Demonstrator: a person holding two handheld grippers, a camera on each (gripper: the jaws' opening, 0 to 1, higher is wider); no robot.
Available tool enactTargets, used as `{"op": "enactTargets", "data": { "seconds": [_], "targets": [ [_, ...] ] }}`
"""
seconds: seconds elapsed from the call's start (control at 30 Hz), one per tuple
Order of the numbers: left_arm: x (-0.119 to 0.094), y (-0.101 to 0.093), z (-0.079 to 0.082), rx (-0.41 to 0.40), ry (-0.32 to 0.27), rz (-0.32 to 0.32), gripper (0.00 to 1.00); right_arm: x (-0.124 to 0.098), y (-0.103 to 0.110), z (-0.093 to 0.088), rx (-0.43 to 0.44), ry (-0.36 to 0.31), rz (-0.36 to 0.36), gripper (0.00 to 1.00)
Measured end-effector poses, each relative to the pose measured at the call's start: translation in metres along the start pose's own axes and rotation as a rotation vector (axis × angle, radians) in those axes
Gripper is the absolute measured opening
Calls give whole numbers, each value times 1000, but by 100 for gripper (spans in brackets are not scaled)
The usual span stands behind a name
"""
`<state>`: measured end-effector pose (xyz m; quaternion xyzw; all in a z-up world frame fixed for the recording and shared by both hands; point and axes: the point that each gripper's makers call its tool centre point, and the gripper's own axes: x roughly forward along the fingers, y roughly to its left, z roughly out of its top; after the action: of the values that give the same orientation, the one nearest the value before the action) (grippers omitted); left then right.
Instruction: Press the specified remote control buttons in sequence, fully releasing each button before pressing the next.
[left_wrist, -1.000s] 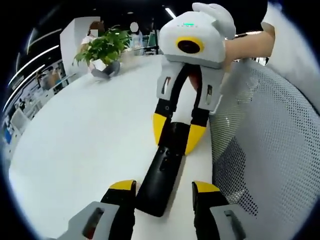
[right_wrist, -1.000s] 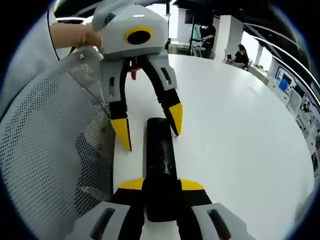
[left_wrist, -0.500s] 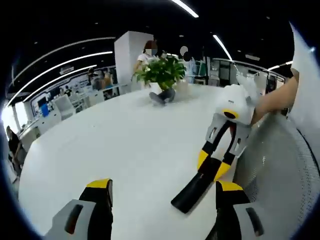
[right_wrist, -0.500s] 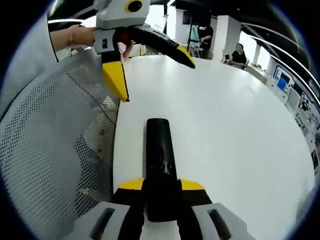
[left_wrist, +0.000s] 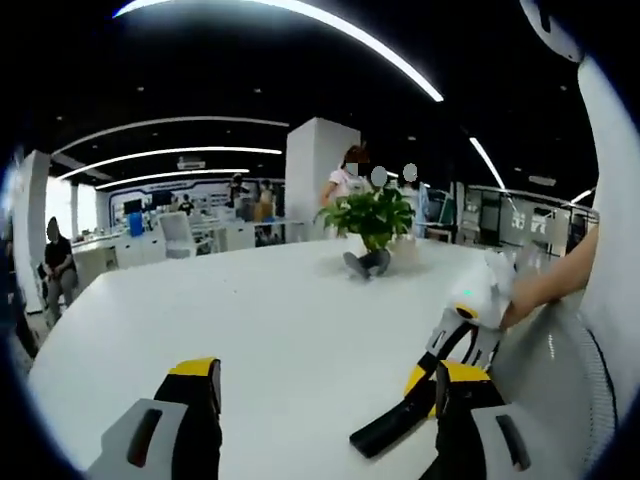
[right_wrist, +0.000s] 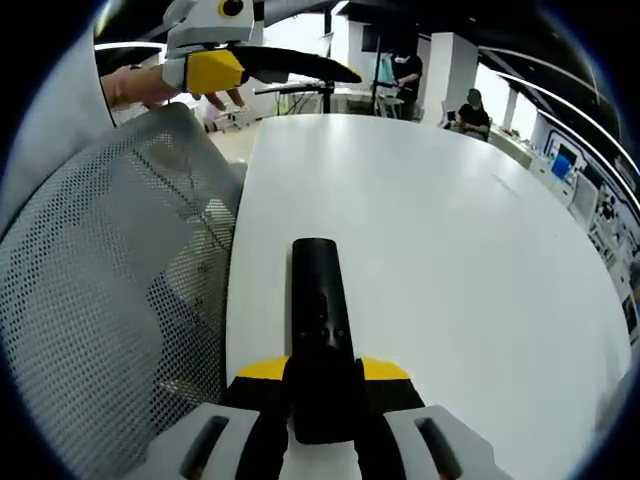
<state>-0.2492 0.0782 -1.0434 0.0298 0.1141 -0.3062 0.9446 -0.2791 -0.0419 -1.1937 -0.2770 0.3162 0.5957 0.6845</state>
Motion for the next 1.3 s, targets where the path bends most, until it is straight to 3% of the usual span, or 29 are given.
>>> {"op": "enactTargets", "data": {
  "seconds": [0.1,0.23,0.53,0.9,1.0,1.3],
  "targets": [
    [-7,8,7,-50,-67,57,96,0,0,0,2,1,-2,22],
    [-16,15,12,-57,-117,117,100,0,0,0,2,1,-2,22],
    [-26,33,12,-33,-135,244,100,0,0,0,9,2,-8,22],
    [-32,45,8,19,-113,321,100,2,-1,2,14,54,-27,22],
    [-35,46,15,21,-155,328,100,2,-3,2,10,70,-31,21],
    [-39,49,20,-9,-194,333,100,4,-26,5,-16,113,-24,21]
  ]
}}
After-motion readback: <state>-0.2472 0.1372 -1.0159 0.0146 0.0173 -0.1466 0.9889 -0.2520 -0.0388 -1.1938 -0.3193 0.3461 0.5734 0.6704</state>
